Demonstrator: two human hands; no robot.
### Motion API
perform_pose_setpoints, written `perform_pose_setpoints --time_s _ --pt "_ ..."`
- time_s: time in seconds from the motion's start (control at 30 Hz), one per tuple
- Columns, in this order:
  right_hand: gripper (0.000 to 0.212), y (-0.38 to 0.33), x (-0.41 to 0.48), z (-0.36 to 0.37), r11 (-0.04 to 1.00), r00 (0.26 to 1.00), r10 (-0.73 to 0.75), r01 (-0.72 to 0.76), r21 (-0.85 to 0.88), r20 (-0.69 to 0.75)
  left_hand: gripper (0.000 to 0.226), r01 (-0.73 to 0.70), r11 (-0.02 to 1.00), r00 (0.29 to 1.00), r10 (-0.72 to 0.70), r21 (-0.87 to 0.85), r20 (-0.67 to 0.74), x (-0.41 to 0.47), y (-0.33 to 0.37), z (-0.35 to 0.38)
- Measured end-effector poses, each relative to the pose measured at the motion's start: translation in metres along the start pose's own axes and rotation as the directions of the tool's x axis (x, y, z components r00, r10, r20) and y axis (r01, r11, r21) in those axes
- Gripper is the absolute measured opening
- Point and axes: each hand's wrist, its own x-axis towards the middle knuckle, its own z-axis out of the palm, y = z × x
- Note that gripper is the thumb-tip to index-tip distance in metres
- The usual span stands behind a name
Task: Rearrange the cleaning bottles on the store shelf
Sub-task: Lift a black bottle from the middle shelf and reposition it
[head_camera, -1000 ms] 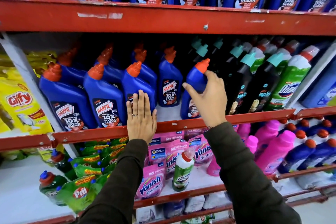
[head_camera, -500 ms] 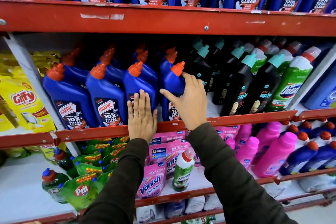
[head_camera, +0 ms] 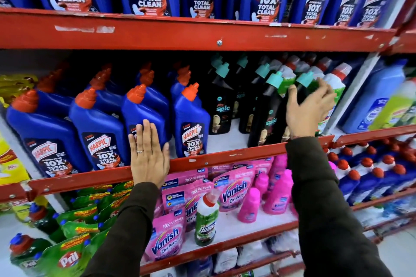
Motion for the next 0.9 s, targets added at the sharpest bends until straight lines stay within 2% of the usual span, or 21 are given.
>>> perform_pose_setpoints --time_s 0.1,0.2,0.3,0.43,0.6,0.7,0.8,0.9 --pt "0.074 0.018 0.019 0.003 0.997 0.991 0.044 -0.037 -0.061 0.126 0.074 0.003 1.0 1.0 -0.003 -0.009 0.003 -0.001 -0.001 0.002" --pt "0.072 0.024 0.023 0.003 1.0 0.978 -0.012 0.017 -0.017 0.21 0.073 0.004 1.0 1.0 -0.004 -0.01 -0.003 -0.003 -0.003 0.004" --pt "0.063 0.024 0.024 0.0 0.999 0.981 -0.05 0.05 0.004 0.188 0.073 0.007 1.0 1.0 -0.007 -0.022 -0.003 -0.003 -0.002 0.005" --pt "0.062 0.017 0.017 -0.014 0.998 0.991 -0.038 0.032 0.046 0.128 0.072 0.011 0.999 1.0 -0.011 -0.033 -0.008 -0.003 -0.002 0.005" --pt "0.061 -0.01 0.008 -0.051 0.986 0.987 -0.161 0.16 0.04 0.016 0.072 0.017 0.999 1.0 -0.018 -0.046 -0.007 -0.002 -0.001 0.004" --pt "0.06 -0.032 -0.003 -0.072 0.98 0.98 -0.197 0.195 0.052 0.04 0.073 0.017 0.998 1.0 -0.017 -0.052 -0.003 -0.002 -0.001 0.003" --pt "0.055 -0.052 -0.021 -0.077 0.964 0.969 -0.209 0.181 0.197 0.135 0.073 0.025 0.998 1.0 -0.025 -0.059 -0.001 -0.003 -0.001 0.003" --pt "0.06 -0.067 -0.042 -0.058 0.956 0.954 -0.205 0.147 0.255 0.22 0.074 0.022 0.998 1.0 -0.022 -0.06 0.004 -0.003 -0.001 0.002"
